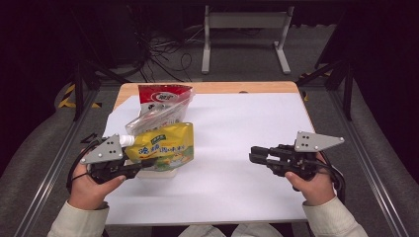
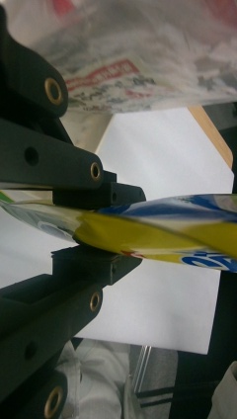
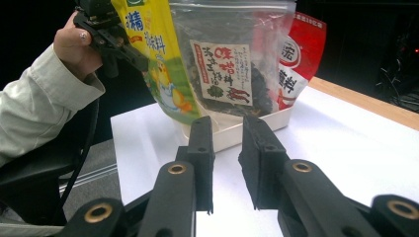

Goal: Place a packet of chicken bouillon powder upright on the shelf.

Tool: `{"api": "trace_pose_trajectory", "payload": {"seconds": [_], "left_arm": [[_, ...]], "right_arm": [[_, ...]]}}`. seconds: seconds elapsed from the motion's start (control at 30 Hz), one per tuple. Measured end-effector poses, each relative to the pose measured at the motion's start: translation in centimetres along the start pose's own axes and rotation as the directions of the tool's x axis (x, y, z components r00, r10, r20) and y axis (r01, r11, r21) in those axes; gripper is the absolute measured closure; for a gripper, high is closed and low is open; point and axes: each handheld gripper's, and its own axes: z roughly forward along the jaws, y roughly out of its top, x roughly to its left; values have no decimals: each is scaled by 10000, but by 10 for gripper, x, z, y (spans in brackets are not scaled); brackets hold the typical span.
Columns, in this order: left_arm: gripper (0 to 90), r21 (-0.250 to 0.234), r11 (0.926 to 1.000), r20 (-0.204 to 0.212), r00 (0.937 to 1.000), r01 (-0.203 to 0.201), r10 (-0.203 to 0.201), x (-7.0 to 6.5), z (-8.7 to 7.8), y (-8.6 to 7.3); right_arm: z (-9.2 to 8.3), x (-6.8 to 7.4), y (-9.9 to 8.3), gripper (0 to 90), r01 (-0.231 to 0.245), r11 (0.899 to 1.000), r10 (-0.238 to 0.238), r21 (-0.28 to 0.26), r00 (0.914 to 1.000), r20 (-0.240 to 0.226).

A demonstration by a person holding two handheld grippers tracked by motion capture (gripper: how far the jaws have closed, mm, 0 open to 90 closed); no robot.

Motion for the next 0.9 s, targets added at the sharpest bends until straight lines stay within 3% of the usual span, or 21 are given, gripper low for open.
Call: {"api": "trace_pose_trajectory", "payload": {"seconds": [0.37,0.7,0.9], "left_arm": [[746,390,9988,-756,9968,284,-254,18,-5,-11],[746,785,9955,-938,9946,522,-447,28,0,-21],[746,882,9927,-790,9940,820,-751,33,4,-31]], "right_arm": [[-7,-3,-5,744,-176,9998,178,-117,9998,133],[-9,-5,-7,736,-285,9995,288,-131,9994,198],[-10,-5,-8,730,-341,9993,344,-177,9992,185]]}}
